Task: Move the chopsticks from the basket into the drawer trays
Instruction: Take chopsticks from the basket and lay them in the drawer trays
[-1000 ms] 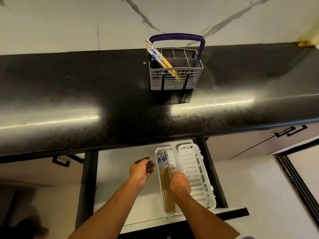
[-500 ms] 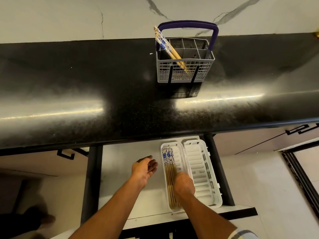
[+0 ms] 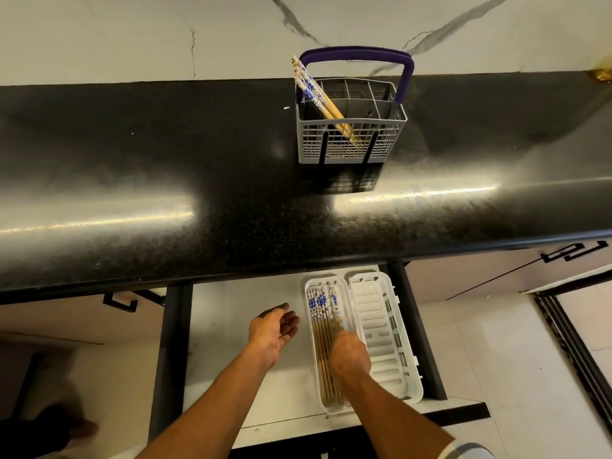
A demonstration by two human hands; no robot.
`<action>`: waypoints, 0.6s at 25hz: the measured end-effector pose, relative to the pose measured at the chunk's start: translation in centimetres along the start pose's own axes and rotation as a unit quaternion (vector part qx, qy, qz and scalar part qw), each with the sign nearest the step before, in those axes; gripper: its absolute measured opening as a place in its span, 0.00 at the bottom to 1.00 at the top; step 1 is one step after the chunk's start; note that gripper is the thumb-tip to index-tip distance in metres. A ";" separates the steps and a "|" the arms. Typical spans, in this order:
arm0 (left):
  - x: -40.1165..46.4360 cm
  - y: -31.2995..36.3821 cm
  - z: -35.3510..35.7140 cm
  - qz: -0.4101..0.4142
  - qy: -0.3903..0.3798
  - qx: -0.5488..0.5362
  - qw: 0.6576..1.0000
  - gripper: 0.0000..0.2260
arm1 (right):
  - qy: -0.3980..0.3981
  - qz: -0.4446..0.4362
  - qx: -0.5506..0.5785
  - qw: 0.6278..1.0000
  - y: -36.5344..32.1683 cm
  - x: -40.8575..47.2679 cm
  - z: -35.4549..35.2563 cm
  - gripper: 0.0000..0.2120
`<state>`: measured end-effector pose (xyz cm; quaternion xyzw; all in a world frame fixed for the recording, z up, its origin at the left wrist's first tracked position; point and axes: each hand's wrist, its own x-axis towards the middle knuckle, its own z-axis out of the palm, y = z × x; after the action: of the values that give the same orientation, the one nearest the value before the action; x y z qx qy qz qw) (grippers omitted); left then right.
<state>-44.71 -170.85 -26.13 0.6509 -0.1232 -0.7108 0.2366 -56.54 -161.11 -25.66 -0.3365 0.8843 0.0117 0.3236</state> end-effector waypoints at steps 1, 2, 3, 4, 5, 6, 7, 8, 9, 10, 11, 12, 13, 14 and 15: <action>0.0 0.0 -0.1 0.002 0.002 -0.001 1.000 0.07 | -0.004 -0.002 -0.007 1.000 -0.2 0.1 0.0 0.10; 0.0 0.0 -0.2 0.004 0.004 -0.001 1.000 0.07 | -0.007 -0.003 -0.010 1.000 -0.3 0.1 -0.1 0.10; 0.0 0.0 -0.5 0.005 0.006 0.000 1.000 0.07 | -0.011 -0.005 -0.013 1.000 -0.4 0.1 -0.1 0.10; 0.1 -0.1 -0.7 0.005 0.008 -0.001 1.000 0.08 | -0.012 -0.009 -0.015 1.000 -0.4 0.1 0.0 0.10; 0.2 0.0 -1.0 0.004 0.010 -0.002 1.000 0.08 | -0.013 -0.014 -0.017 1.000 -0.4 0.1 0.2 0.10; 0.3 -0.1 -1.2 0.004 0.012 -0.004 1.000 0.08 | -0.011 -0.020 -0.019 1.000 -0.3 0.0 0.3 0.11; 0.3 -0.1 -1.3 0.003 0.014 -0.005 1.000 0.08 | -0.008 -0.024 -0.020 0.999 -0.2 0.0 0.3 0.11; 0.3 -0.1 -1.4 0.003 0.016 -0.006 1.000 0.08 | -0.005 -0.028 -0.023 0.999 -0.2 0.0 0.5 0.11; 0.3 -0.1 -1.4 0.004 0.017 -0.007 1.000 0.09 | -0.002 -0.034 -0.025 0.999 -0.1 0.0 0.6 0.11; 0.3 0.0 -1.3 0.004 0.017 -0.007 1.000 0.08 | 0.000 -0.037 -0.025 0.999 -0.1 -0.1 0.7 0.11; 0.3 0.0 -1.3 0.004 0.015 -0.007 1.000 0.08 | 0.001 -0.037 -0.028 0.999 -0.1 -0.1 0.8 0.11; 0.3 0.0 -1.2 0.004 0.014 -0.007 1.000 0.08 | 0.001 -0.035 -0.032 0.999 -0.2 -0.1 0.8 0.11; 0.2 0.0 -1.1 0.003 0.012 -0.008 1.000 0.08 | 0.001 -0.033 -0.033 0.999 -0.2 -0.1 0.8 0.11; 0.2 0.0 -1.1 0.001 0.011 -0.008 1.000 0.08 | 0.003 -0.034 -0.033 0.999 -0.2 0.0 0.9 0.11; 0.2 -0.1 -1.0 0.000 0.010 -0.009 1.000 0.08 | 0.006 -0.038 -0.030 0.999 -0.2 0.1 0.9 0.11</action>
<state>-43.70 -170.75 -26.45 0.6556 -0.1145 -0.7055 0.2437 -55.99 -161.08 -26.37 -0.3793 0.8722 0.0241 0.3078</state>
